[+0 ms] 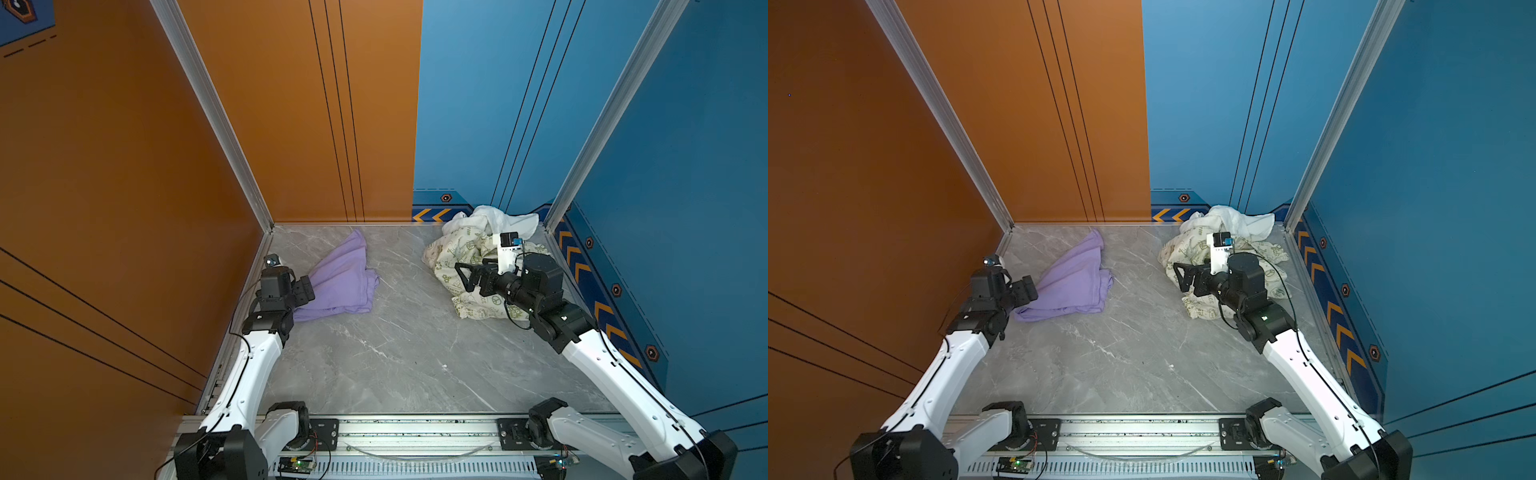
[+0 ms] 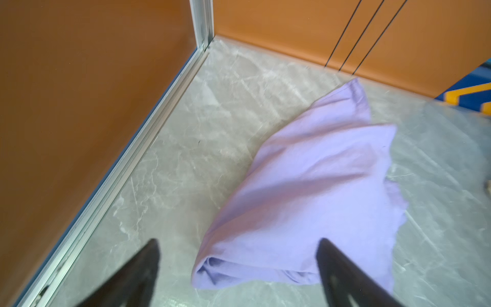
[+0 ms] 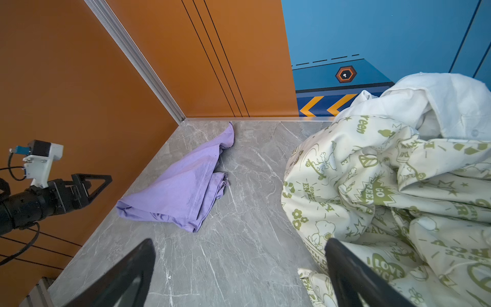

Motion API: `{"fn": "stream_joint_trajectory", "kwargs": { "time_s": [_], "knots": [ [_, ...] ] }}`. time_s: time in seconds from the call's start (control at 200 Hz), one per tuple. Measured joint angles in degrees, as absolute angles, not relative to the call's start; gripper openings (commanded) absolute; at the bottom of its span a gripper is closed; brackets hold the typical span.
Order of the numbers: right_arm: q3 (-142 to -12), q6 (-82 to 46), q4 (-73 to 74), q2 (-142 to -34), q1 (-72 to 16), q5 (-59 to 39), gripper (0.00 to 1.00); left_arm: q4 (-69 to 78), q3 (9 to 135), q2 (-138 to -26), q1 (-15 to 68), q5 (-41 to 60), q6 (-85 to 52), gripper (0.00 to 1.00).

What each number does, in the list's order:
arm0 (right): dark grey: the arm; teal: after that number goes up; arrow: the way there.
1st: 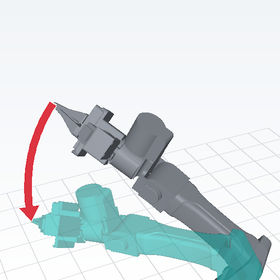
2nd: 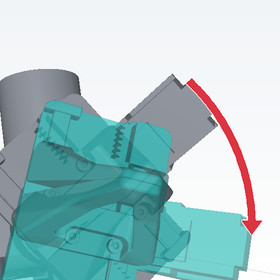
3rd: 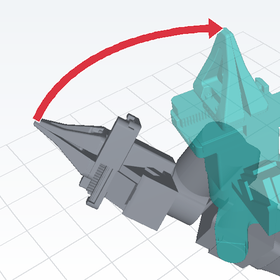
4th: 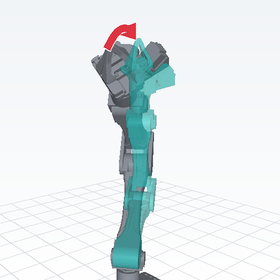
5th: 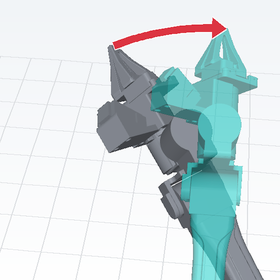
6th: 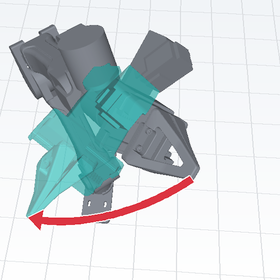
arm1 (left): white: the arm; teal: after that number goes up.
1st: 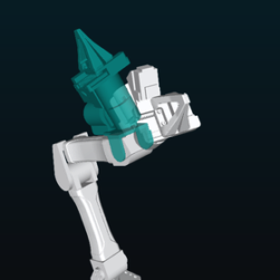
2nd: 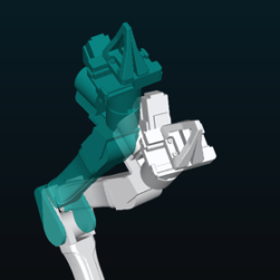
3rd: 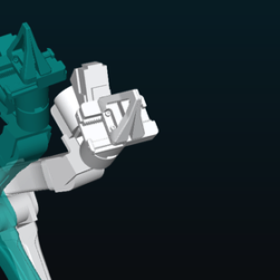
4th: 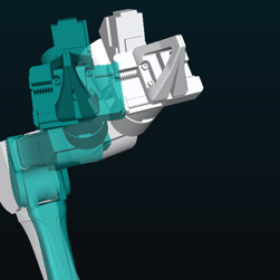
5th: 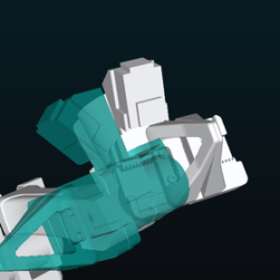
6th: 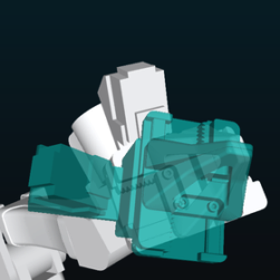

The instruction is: Pick out a specific cloth from the pile

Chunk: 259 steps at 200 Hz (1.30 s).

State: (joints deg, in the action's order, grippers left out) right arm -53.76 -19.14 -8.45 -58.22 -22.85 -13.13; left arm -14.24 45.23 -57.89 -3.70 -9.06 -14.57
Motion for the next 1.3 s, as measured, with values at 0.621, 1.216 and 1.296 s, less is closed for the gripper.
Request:
{"fn": "stream_joint_trajectory", "kwargs": {
  "time_s": [0.621,1.216,1.296],
  "knots": [
    [-52.5,-19.1,-8.5,-58.2,-22.4,-13.4,1.0,-1.6,46.8,-81.0,-6.6,11.5,-29.5,0.98],
    [-52.2,-19.4,-8.5,-59.0,-22.2,-13.5,1.0,-0.5,41.1,-87.7,-10.5,11.2,-33.1,0.98],
    [-52.2,-19.4,-8.5,-59.0,-22.2,-13.5,1.0,-1.1,41.1,-87.0,-10.5,10.7,-33.1,0.98]
  ]
}}
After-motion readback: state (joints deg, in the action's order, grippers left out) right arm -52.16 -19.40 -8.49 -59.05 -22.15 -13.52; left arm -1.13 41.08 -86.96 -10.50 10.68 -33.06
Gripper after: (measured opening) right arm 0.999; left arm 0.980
